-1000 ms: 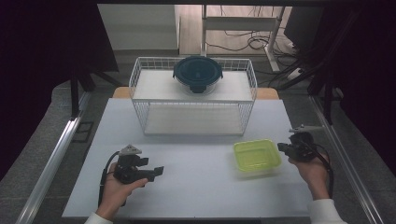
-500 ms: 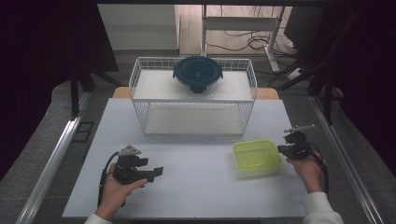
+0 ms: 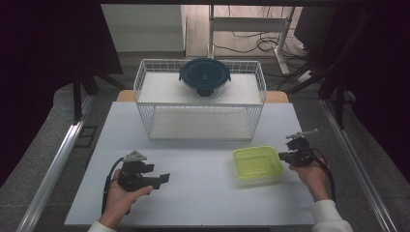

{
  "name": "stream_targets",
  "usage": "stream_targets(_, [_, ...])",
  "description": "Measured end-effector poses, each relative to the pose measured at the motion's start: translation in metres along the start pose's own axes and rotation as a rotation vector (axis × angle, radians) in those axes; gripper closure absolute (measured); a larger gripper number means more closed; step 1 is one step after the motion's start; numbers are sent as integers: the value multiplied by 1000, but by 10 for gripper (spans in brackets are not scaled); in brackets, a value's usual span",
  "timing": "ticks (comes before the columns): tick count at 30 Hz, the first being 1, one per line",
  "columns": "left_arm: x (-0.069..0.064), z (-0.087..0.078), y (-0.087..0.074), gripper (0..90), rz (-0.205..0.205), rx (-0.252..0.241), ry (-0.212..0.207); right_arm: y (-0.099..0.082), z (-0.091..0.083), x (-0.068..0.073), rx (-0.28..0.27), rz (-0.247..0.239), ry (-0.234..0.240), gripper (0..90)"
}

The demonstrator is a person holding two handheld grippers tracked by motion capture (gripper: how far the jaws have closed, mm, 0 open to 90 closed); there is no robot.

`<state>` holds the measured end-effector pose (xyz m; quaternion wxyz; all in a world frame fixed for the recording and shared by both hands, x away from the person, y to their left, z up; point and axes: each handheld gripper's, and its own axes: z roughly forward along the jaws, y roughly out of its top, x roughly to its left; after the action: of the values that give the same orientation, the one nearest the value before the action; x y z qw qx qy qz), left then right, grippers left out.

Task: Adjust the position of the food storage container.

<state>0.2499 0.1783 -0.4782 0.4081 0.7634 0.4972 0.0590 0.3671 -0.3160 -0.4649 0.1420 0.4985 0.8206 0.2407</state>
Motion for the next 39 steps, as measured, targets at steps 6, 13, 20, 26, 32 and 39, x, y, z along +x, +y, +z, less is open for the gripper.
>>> stream_targets(6, [0, -1, 0, 241, -1, 2, 1, 2, 2, 17, 5, -43, 19, 888])
stream_targets(13, [-1, 0, 0, 240, 3, 4, 0, 3, 4, 36, 14, -85, 41, 887])
stream_targets(20, [-1, 0, 0, 240, 1, 3, 1, 4, 4, 54, 24, -129, 67, 887])
stream_targets(26, [-1, 0, 0, 240, 2, 3, 0, 5, 6, 70, 32, -154, 113, 888])
stream_targets(32, [-1, -1, 1, 240, -1, 0, 0, 4, 7, 90, 35, -193, 157, 888])
stream_targets(39, [-1, 0, 1, 241, 3, 4, -1, 7, 13, 115, 27, -229, 207, 887])
